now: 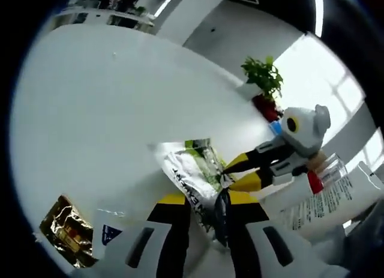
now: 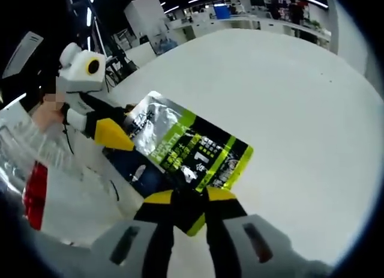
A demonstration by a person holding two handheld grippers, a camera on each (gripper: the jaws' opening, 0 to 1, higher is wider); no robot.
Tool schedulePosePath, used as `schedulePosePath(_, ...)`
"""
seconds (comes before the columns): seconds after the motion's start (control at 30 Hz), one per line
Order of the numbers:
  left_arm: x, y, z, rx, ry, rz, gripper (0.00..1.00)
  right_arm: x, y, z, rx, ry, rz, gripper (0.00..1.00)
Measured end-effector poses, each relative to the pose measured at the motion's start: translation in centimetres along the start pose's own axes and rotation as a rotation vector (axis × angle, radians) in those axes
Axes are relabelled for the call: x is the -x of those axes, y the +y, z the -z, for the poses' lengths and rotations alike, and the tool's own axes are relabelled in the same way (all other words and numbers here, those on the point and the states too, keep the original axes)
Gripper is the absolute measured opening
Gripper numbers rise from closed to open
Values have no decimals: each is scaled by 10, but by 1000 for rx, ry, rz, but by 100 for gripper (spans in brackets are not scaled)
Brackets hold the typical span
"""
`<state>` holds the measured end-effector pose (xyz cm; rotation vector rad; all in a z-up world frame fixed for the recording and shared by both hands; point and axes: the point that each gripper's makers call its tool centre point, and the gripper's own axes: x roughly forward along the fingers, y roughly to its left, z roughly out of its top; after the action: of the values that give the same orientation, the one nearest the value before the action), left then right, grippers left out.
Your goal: Arrange the skincare products in the storage area until every visible bottle or jar stands upright without overlapping.
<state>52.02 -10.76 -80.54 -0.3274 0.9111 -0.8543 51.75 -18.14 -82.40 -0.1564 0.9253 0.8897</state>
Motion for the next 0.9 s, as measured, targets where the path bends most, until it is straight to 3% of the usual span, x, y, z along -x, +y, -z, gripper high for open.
schedulePosePath(0.13, 2, 0, 0, -3, 1, 2, 10, 0, -1, 0, 7, 0, 3, 20)
schedulePosePath(0.23, 2, -13, -11, 38, -53, 73, 8, -1, -2, 0, 1, -5, 5, 20)
schedulePosePath(0.33, -7, -25, -12, 36, -36, 113, 10, -3, -2, -1, 3, -13, 10, 20)
schedulePosePath(0.4, -21, -30, -3, 2, 8, 105, 10, -4, -1, -2, 6, -12, 9, 20)
schedulePosePath(0.47, -29, -29, -2, -8, 12, 80, 6, -4, -1, -1, 5, -11, 5, 20)
schedulePosePath(0.63, -24, -25, -1, 28, 17, 62, 1, -5, 0, -1, -4, -35, 3, 20)
schedulePosePath(0.9, -18, -22, -4, 3, 12, 39, 0, -5, 1, -2, 52, -43, 17, 25)
